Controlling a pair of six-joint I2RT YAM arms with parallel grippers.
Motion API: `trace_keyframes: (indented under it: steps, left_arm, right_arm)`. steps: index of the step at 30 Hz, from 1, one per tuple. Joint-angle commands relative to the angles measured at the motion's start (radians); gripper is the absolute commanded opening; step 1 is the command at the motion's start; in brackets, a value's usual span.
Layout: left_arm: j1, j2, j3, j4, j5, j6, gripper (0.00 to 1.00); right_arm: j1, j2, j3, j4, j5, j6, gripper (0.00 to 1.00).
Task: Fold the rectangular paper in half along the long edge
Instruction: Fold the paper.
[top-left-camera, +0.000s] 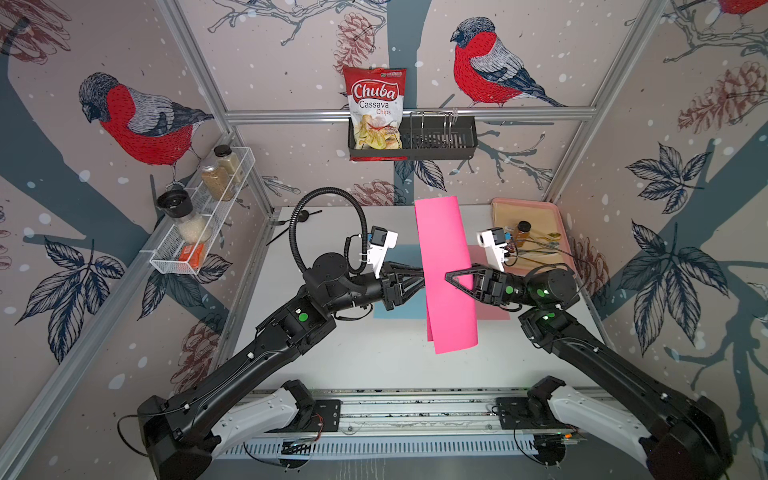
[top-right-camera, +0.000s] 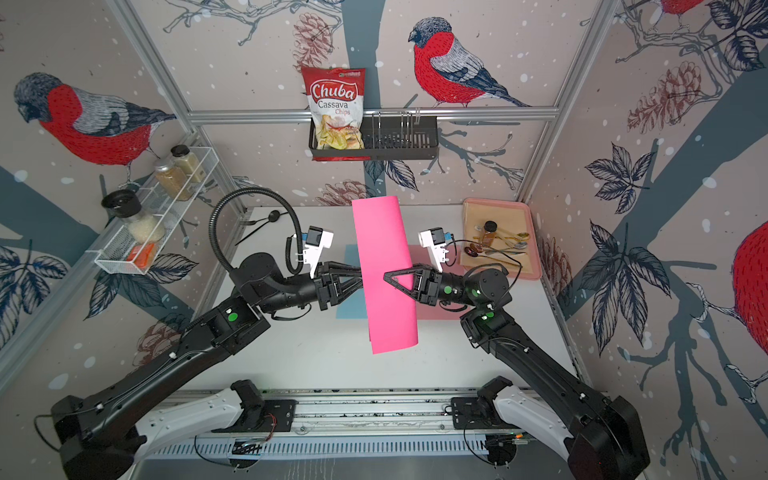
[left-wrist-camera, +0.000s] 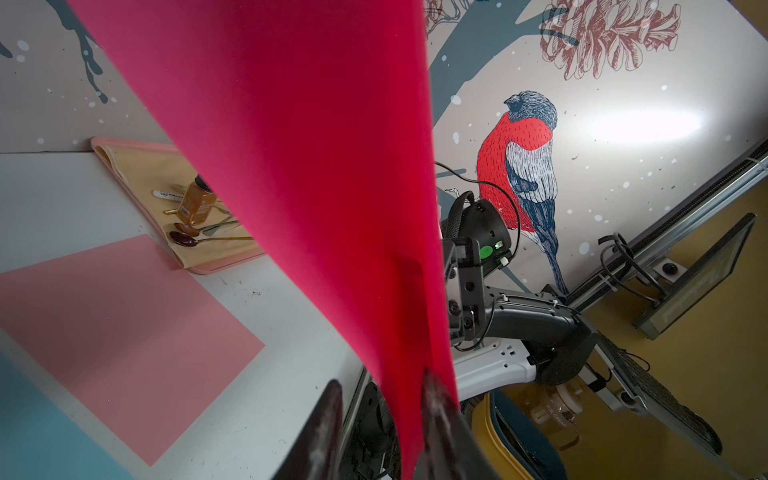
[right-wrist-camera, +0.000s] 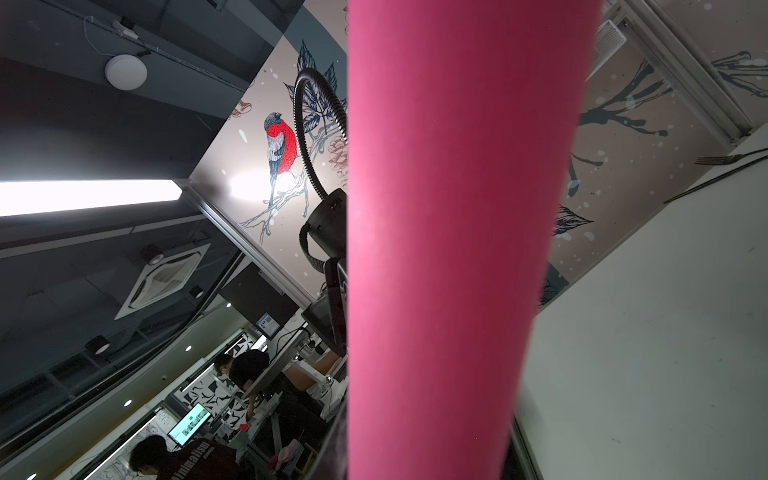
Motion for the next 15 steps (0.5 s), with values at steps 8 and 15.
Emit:
trace_keyframes:
  steps: [8, 15]
  left_arm:
    - [-0.013, 0.016, 0.004, 0.052, 0.004, 0.009, 0.02]
    - [-0.017, 0.008, -0.003, 0.038, -0.002, 0.016, 0.0]
  right_arm:
    - [0.011, -0.01, 0.009, -0.005, 0.022, -0.032, 0.25]
    - [0.01, -0.019, 0.008, -0.04, 0.039, -0.052, 0.32]
